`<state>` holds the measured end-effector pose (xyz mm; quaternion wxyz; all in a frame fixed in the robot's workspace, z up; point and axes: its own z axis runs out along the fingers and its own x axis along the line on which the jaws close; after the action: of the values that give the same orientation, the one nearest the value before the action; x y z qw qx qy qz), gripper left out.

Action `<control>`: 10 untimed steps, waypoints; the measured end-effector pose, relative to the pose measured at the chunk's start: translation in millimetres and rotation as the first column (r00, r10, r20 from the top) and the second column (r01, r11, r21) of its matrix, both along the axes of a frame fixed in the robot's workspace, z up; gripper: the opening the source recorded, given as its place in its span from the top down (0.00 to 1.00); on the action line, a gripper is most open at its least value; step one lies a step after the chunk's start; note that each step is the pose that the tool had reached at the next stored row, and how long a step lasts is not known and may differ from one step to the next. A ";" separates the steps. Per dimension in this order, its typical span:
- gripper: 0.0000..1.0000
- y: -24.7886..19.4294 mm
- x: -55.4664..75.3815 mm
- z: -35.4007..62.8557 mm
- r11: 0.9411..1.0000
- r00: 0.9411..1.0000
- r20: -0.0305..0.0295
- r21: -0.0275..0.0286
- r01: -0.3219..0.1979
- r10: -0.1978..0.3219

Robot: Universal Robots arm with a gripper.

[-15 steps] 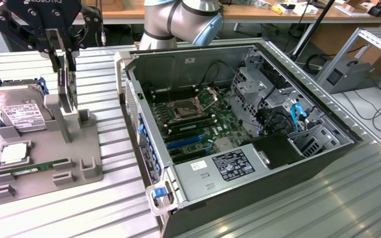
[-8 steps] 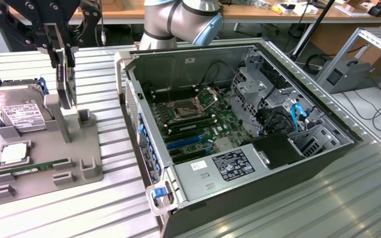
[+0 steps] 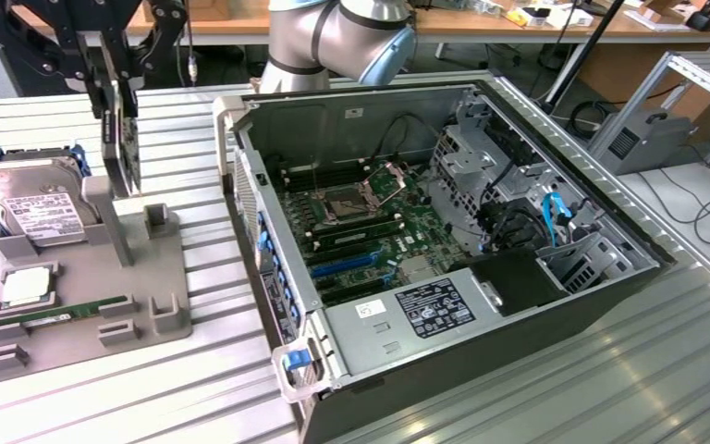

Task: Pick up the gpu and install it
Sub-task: 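Pick up the gpu and move the gpu toward the slot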

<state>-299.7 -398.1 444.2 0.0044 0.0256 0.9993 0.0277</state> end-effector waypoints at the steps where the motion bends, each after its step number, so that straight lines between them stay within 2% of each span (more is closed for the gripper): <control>1: 0.73 0.0 0.0 1.1 1.000 1.000 0.000 0.000 0.000 0.000; 10: 0.73 0.0 0.0 12.9 1.000 1.000 0.000 0.001 0.000 0.000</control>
<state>-299.7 -398.1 457.0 0.0043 0.0256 0.9993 0.0283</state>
